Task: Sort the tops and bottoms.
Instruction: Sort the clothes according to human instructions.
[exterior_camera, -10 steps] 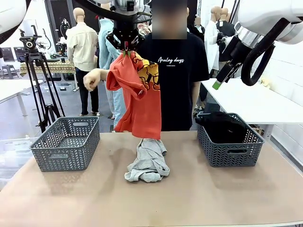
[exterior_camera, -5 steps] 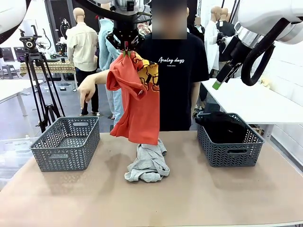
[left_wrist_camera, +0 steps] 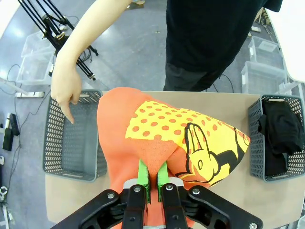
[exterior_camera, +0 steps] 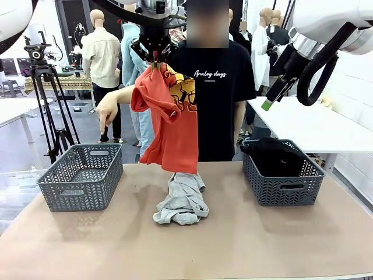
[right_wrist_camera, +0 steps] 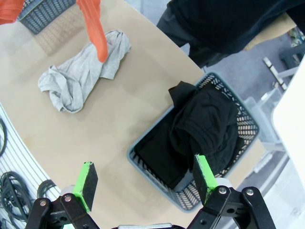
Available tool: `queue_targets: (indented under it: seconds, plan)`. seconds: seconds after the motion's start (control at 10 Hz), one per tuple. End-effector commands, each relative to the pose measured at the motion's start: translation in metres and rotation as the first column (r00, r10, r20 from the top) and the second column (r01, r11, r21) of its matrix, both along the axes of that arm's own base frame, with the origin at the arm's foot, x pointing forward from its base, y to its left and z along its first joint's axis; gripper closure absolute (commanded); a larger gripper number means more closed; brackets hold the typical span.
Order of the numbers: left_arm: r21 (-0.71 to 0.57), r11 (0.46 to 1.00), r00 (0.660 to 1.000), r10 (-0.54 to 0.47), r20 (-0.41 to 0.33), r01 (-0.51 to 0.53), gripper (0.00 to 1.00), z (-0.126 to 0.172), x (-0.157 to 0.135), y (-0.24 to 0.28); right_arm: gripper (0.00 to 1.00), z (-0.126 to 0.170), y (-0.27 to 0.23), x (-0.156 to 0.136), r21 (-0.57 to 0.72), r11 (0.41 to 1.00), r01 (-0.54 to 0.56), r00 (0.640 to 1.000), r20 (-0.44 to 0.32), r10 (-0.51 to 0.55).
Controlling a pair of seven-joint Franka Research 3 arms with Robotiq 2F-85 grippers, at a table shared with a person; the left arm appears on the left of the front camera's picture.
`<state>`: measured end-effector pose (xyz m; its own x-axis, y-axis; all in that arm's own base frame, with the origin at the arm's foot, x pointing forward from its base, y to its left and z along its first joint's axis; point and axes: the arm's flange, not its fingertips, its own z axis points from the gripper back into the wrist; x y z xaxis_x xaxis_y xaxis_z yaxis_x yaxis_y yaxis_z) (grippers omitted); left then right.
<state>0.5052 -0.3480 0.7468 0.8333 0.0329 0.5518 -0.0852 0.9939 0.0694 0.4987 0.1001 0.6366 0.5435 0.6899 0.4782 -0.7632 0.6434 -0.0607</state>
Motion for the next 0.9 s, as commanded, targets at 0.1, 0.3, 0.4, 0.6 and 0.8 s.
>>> queue_targets:
  seconds: [0.1,0.3,0.4,0.6,0.8]
  plan:
    - [-0.003,1.0,1.0,0.004,0.007,-0.004,1.0,0.004,-0.001,0.003,0.0,0.0,0.001,0.001,-0.003,1.0,-0.002,1.0,-0.003,0.002]
    - [0.016,1.0,0.999,0.016,0.04,-0.017,1.0,0.017,0.004,0.017,0.0,0.0,0.001,0.001,-0.003,1.0,-0.002,1.0,-0.003,0.002]
    - [0.049,0.998,0.999,0.036,0.039,-0.038,1.0,0.042,0.002,0.043,0.0,0.0,0.001,0.001,-0.003,1.0,-0.002,1.0,-0.003,0.002]
    - [0.055,0.99,0.978,0.119,0.17,-0.13,1.0,0.095,-0.014,0.092,0.0,0.0,0.001,0.001,-0.003,1.0,-0.002,1.0,-0.003,0.002]
    - [0.099,0.967,0.951,0.209,0.228,-0.237,1.0,0.123,-0.013,0.138,0.0,0.0,0.001,0.001,-0.003,1.0,-0.002,1.0,-0.003,0.002]
